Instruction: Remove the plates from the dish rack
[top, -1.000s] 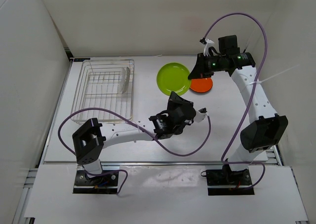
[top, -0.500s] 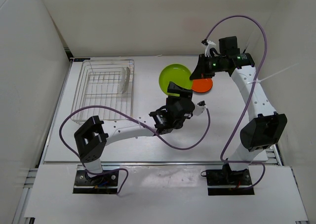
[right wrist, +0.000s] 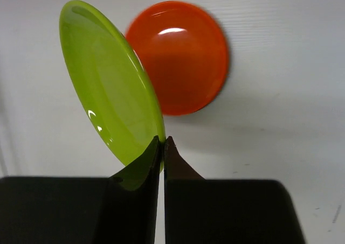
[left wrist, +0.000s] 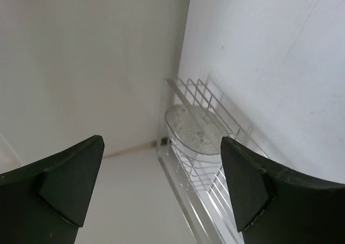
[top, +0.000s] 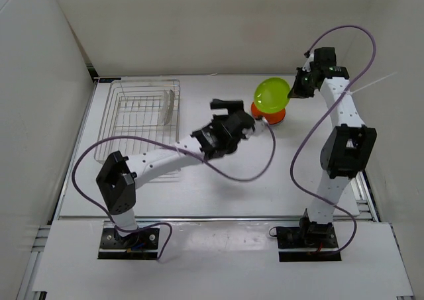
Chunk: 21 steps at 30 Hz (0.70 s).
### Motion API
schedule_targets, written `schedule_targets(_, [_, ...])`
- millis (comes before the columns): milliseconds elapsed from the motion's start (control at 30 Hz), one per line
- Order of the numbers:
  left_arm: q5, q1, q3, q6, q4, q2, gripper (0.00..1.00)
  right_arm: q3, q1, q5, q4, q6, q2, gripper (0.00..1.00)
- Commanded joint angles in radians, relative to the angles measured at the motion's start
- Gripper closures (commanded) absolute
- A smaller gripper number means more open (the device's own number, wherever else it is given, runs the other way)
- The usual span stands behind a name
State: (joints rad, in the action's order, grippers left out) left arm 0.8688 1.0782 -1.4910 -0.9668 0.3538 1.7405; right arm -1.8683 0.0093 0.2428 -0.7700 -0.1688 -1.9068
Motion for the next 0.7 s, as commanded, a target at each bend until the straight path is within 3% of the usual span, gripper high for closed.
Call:
schedule_targets(0, [-0.057, -0.206, -0.142, 0.183, 0.166, -0.041, 0.00, -0.100, -0.035, -0.122, 0.048, 0.011, -0.092, 1.00])
schedule_targets(167, [-0.253, -0.470, -0.588, 0.515, 0.572, 0.114, 0.00, -0.160, -0.048, -0.171, 0.048, 0.046, -0.219, 1.00])
schedule_targets(200, [-0.275, -0.501, -0.618, 0.549, 0.599, 0.128, 0.00, -0.160, -0.048, -0.171, 0.048, 0.063, -0.228, 1.00])
schedule_targets(333, [-0.442, -0.636, -0.588, 0.675, 0.631, 0.097, 0.00, -0.160, -0.048, -0.192, 0.072, 0.074, -0.273, 1.00])
schedule_targets(433, [-0.491, -0.688, -0.508, 0.729, 0.608, 0.073, 0.00, -0.181, -0.048, -0.201, 0.072, 0.074, -0.297, 1.00])
schedule_targets(667, [-0.579, -0.738, -0.442, 0.770, 0.577, 0.042, 0.00, -0.190, -0.038, -0.201, 0.061, 0.092, -0.333, 0.98])
